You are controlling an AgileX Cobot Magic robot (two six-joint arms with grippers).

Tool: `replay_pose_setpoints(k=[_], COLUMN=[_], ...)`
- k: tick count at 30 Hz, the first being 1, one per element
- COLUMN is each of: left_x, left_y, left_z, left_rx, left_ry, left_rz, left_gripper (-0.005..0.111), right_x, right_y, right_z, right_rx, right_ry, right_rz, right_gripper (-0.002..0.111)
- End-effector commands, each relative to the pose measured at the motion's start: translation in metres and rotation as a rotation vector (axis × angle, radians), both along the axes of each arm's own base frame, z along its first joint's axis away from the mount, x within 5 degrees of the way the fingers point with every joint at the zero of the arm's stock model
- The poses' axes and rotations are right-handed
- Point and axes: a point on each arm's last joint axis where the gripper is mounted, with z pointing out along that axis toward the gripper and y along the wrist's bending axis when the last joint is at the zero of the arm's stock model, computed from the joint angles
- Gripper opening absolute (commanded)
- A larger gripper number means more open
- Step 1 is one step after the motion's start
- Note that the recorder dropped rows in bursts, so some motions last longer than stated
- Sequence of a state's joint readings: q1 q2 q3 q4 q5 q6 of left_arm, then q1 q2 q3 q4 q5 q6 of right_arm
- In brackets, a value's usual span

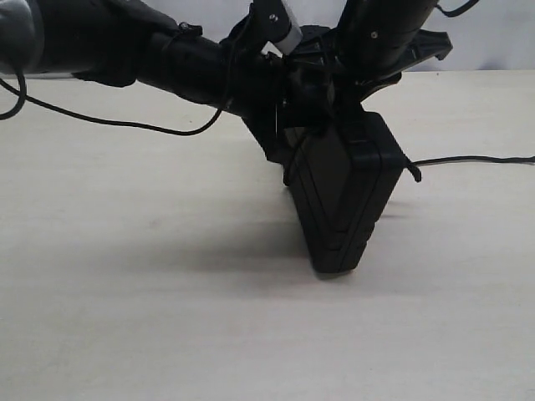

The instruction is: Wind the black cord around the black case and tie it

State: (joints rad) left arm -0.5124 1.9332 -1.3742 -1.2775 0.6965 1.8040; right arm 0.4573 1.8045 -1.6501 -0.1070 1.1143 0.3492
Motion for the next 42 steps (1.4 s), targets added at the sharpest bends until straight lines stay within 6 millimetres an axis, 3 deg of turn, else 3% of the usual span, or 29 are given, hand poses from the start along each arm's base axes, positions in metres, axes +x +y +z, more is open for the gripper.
replay_pose_setpoints(k=[1, 6, 10, 13, 17, 22, 27, 31, 36, 42], left_x=[0.003, 0.000, 0.002, 0.009, 0.019, 0.014, 0.012, 0.005, -0.008, -0.008], left_y=[0.025, 0.034, 0.032, 0.030, 0.026, 0.012, -0.001, -0.007, -0.011, -0.010], left_z=[0.012, 0.009, -0.008, -0.025, -0.022, -0.019, -0.019, -0.016, -0.014, -0.002], left_rx=[0.107, 0.127, 0.166, 0.184, 0.104, 0.084, 0.103, 0.039, 0.003, -0.017], left_ry=[0.000, 0.064, 0.081, 0.076, 0.057, -0.032, -0.086, -0.037, -0.001, -0.024], left_rz=[0.065, 0.005, -0.029, -0.017, 0.107, 0.052, 0.107, 0.052, -0.093, -0.069], left_gripper=[0.000, 0.000, 0.003, 0.018, 0.030, 0.029, 0.027, 0.000, 0.000, 0.000], right_x=[0.001, 0.001, 0.001, 0.001, 0.001, 0.001, 0.001, 0.001, 0.001, 0.001], right_y=[0.002, 0.002, 0.002, 0.002, 0.002, 0.002, 0.003, 0.003, 0.004, 0.004], right_z=[0.002, 0.002, 0.002, 0.002, 0.002, 0.002, 0.002, 0.002, 0.002, 0.002], right_rx=[0.033, 0.030, 0.030, 0.030, 0.030, 0.035, 0.042, 0.051, 0.053, 0.055], right_ry=[-0.025, -0.020, -0.020, -0.020, -0.020, -0.025, -0.022, -0.017, -0.021, -0.020], right_rz=[-0.001, -0.002, -0.002, -0.002, -0.002, -0.002, -0.002, -0.003, -0.003, -0.003], right_gripper=[0.004, 0.004, 0.004, 0.004, 0.004, 0.004, 0.004, 0.004, 0.004, 0.004])
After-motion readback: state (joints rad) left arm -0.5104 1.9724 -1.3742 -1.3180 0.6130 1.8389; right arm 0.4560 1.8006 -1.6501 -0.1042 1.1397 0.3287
